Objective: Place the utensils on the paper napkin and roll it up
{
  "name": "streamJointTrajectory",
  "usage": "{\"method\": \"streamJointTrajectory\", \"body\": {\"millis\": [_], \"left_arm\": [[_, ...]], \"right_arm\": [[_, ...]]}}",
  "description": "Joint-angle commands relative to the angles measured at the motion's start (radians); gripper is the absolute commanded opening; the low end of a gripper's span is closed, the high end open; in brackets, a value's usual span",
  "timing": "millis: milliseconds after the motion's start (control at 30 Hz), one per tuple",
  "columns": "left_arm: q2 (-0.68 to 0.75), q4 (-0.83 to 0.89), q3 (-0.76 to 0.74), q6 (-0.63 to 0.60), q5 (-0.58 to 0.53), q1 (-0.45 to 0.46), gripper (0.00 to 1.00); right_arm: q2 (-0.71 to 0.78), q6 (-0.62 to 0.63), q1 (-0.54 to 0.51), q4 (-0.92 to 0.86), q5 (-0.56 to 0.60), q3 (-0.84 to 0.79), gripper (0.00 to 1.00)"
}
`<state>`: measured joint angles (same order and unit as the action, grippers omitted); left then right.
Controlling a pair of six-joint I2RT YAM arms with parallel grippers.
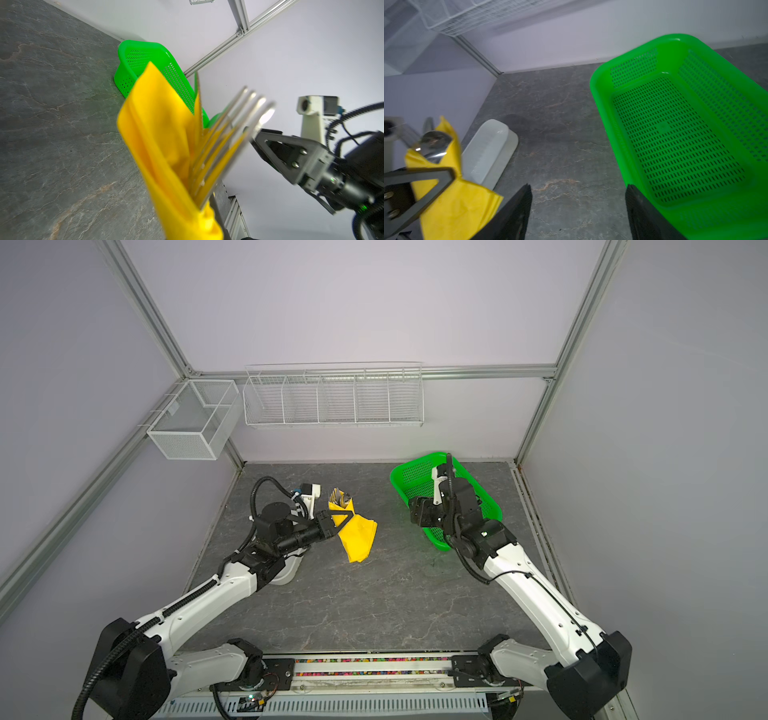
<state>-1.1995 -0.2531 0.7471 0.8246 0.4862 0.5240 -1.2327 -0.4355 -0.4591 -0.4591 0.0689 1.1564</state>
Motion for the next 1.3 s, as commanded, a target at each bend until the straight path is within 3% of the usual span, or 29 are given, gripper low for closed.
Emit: {"method": "streamJointTrajectory", "body": {"millis": [0, 333, 467, 633, 833, 933, 1033, 1167, 1267], "left_arm": [[0.024, -0.018, 0.025, -0.015, -0.002, 0.001, 0.00], [0.052, 0.003, 0.032, -0.025, 0.023, 0.001, 0.00], [0.061, 0.030, 0.042, -0.044, 0.021, 0.001, 0.00], [0.059, 0.008, 0.039, -0.043, 0.002, 0.000, 0.00], [0.049, 0.012, 0.049, -0.045, -0.002, 0.000, 0.00], [0.053, 0.023, 0.057, -0.049, -0.003, 0.001, 0.00], [0.070, 0.044, 0.074, -0.076, -0.016, 0.001, 0.00], [0.083, 0.024, 0.102, -0.096, -0.023, 0.001, 0.00], [0.072, 0.012, 0.152, -0.068, 0.001, 0.001, 0.00]], "right_arm": [[-0.130, 0.037, 0.067, -0.155, -0.111, 0.009, 0.74], [-0.409, 0.175, 0.114, -0.240, -0.029, 0.117, 0.74], [-0.466, 0.195, 0.105, -0.231, -0.212, 0.131, 0.69], [-0.458, 0.144, 0.024, -0.155, -0.352, 0.103, 0.67], [-0.441, 0.082, -0.067, -0.058, -0.444, 0.099, 0.67], [-0.377, 0.031, -0.074, -0.094, -0.295, 0.099, 0.65], [-0.189, -0.026, -0.075, 0.016, -0.237, 0.002, 0.67], [0.020, -0.134, -0.074, 0.314, -0.427, -0.150, 0.73], [0.058, -0.173, -0.079, 0.452, -0.622, -0.190, 0.81]]}}
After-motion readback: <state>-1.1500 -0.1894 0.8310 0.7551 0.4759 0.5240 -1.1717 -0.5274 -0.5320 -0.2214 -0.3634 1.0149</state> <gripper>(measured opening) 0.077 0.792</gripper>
